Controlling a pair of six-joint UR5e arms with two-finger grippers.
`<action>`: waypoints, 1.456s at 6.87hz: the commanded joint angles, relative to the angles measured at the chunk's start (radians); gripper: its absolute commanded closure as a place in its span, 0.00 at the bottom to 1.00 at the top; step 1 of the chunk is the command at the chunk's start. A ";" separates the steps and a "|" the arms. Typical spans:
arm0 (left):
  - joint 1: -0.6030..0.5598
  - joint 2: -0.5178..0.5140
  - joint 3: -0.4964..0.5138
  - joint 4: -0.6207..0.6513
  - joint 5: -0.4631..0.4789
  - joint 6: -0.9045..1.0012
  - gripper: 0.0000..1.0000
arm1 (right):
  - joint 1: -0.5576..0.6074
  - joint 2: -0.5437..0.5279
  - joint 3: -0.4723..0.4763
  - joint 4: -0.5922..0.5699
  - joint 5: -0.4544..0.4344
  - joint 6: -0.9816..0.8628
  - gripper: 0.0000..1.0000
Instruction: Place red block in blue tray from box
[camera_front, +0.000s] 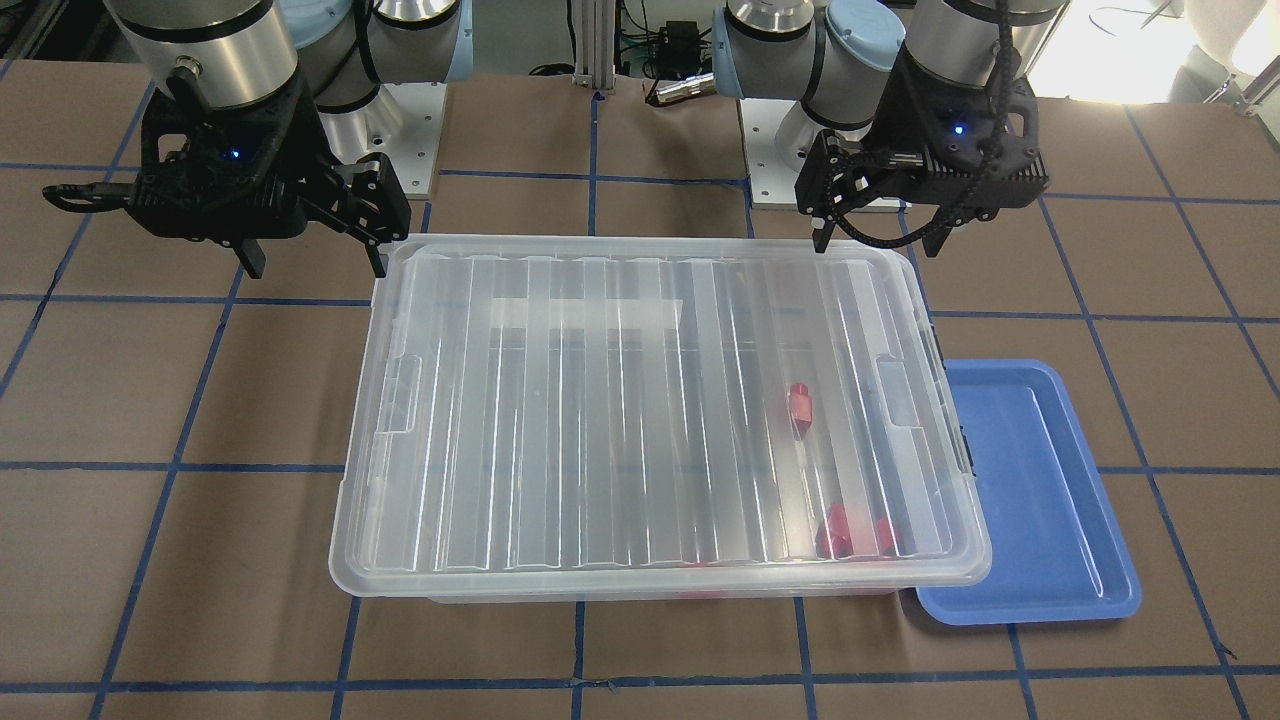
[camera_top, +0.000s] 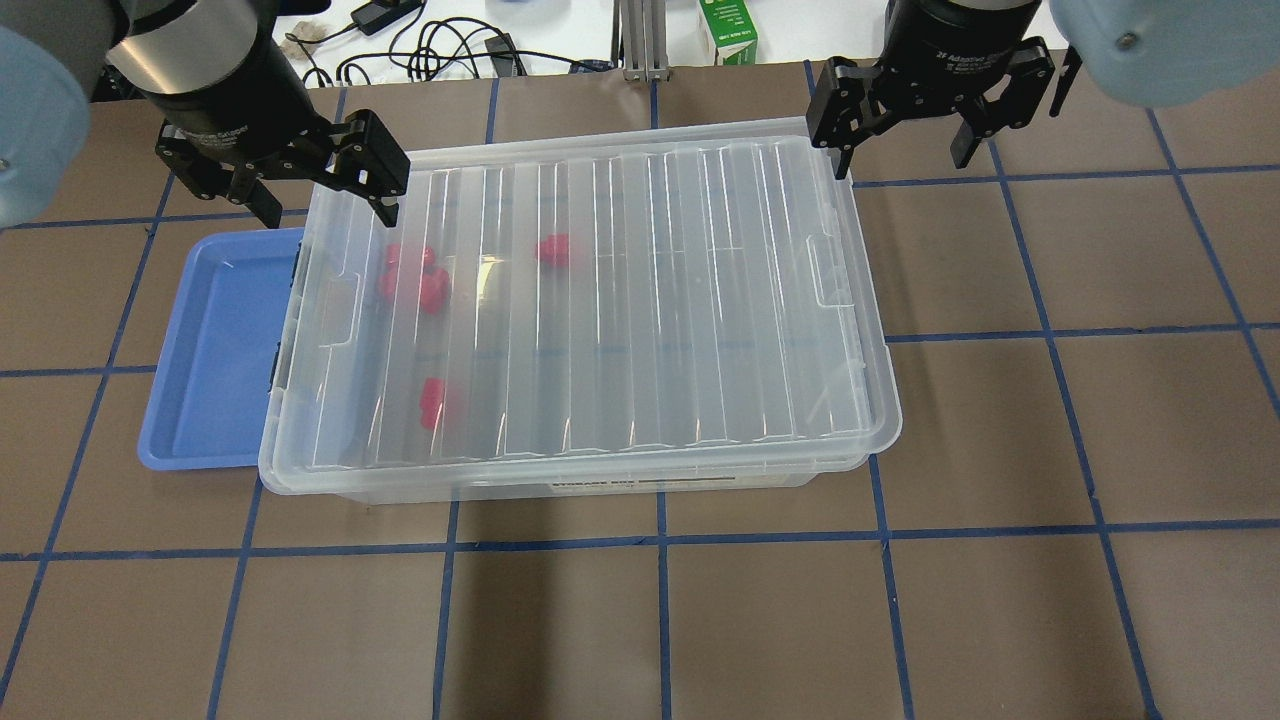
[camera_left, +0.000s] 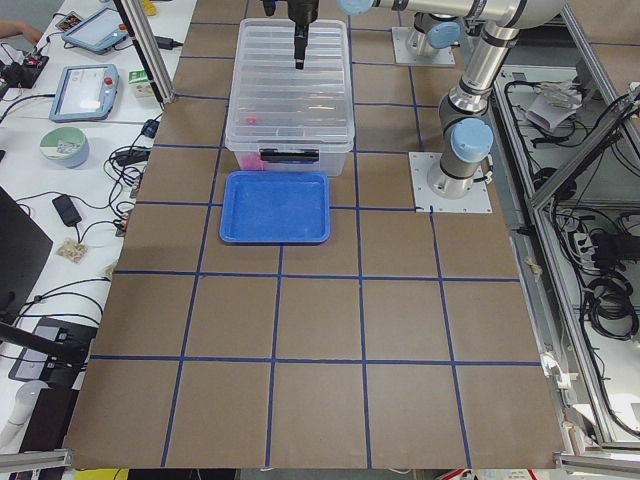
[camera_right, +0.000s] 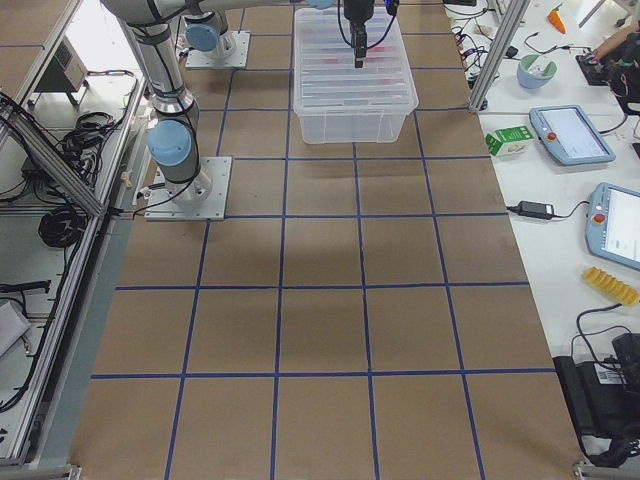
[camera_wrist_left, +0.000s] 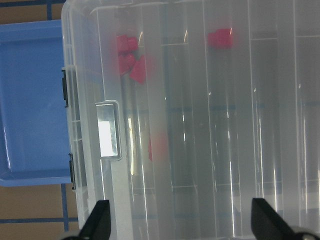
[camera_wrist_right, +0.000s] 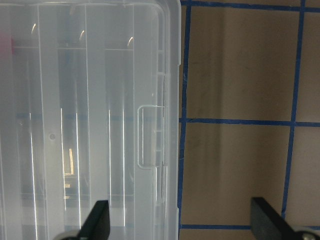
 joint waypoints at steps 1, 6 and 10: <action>0.000 0.000 0.000 0.000 0.000 0.000 0.00 | -0.039 0.031 0.125 -0.039 0.013 -0.003 0.00; -0.002 0.000 -0.001 0.000 -0.002 0.000 0.00 | -0.055 0.099 0.338 -0.380 -0.007 -0.012 0.00; -0.002 -0.002 -0.001 0.000 -0.002 0.000 0.00 | -0.162 0.091 0.336 -0.373 -0.125 -0.141 0.00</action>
